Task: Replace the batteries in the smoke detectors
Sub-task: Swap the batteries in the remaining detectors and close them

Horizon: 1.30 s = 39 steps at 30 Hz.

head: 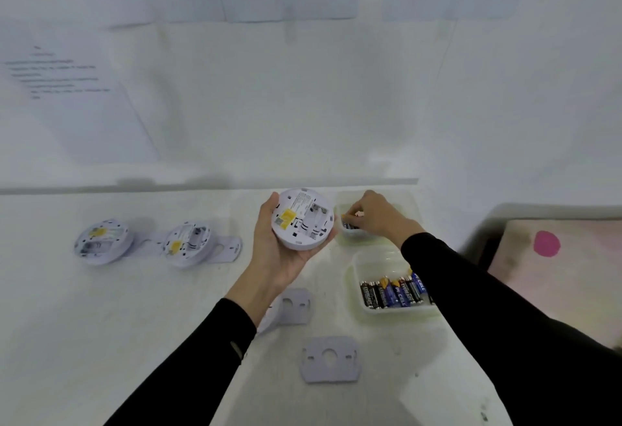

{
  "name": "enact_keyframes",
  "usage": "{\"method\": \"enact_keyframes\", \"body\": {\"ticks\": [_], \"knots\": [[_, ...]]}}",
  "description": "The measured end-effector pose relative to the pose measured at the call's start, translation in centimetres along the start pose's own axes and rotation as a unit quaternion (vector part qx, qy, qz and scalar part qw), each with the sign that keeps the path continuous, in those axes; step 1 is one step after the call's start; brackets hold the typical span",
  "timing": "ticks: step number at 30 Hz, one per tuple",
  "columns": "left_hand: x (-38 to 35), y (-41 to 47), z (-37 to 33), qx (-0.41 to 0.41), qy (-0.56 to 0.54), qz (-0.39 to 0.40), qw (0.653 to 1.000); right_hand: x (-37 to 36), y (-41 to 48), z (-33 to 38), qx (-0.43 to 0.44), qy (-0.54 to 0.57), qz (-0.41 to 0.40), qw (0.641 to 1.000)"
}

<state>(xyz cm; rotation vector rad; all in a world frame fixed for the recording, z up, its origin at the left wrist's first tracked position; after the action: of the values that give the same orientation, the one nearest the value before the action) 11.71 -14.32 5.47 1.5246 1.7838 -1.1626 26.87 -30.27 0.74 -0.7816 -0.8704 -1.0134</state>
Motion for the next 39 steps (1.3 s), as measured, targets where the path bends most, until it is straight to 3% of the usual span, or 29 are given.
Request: {"method": "enact_keyframes", "body": {"ticks": [3,6,10,12,14,18,24,31,36,39], "knots": [[0.1,-0.4,0.2,-0.004,-0.013,0.002,1.000,0.1,-0.8,0.3,0.022,0.015,-0.020,0.999],[0.1,-0.7,0.0,-0.012,-0.014,0.006,1.000,0.6,-2.9,1.1,0.038,0.139,-0.065,0.987],[-0.1,-0.9,-0.4,-0.028,-0.005,0.014,0.999,3.0,-7.3,3.2,0.010,0.405,-0.205,0.891],[-0.3,-0.9,-0.7,-0.040,-0.002,0.011,0.999,4.2,-9.7,4.9,0.027,0.484,-0.216,0.848],[-0.4,-0.8,-0.9,-0.055,0.006,0.007,0.998,4.7,-11.6,6.6,0.056,0.520,-0.203,0.828],[-0.6,-0.9,-1.3,-0.079,0.030,0.003,0.996,4.0,-13.2,8.8,0.099,0.507,-0.192,0.835],[-0.3,-1.3,-2.0,-0.096,0.059,0.007,0.994,2.5,-13.4,10.4,0.187,0.405,-0.241,0.862],[0.6,-2.4,-3.2,-0.100,0.058,-0.035,0.993,0.4,-12.9,11.6,0.303,0.325,-0.242,0.863],[0.6,-2.9,-3.3,-0.099,0.057,-0.045,0.992,-0.3,-12.8,12.9,0.292,0.319,-0.250,0.866],[0.8,-3.0,-2.9,-0.110,0.033,-0.055,0.992,0.1,-12.5,13.7,0.225,0.306,-0.255,0.889]]}}
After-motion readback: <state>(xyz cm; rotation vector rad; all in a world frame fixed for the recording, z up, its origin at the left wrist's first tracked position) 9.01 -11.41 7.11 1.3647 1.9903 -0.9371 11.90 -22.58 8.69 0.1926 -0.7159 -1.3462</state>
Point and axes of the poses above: each hand's wrist, its own y-axis towards the middle knuckle, its own x-axis out of the back of the hand, z = x × y, the point moved 2 cm from there along y, towards the middle knuckle, and after that the axes turned 3 degrees about -x, right-handed, at the moved point
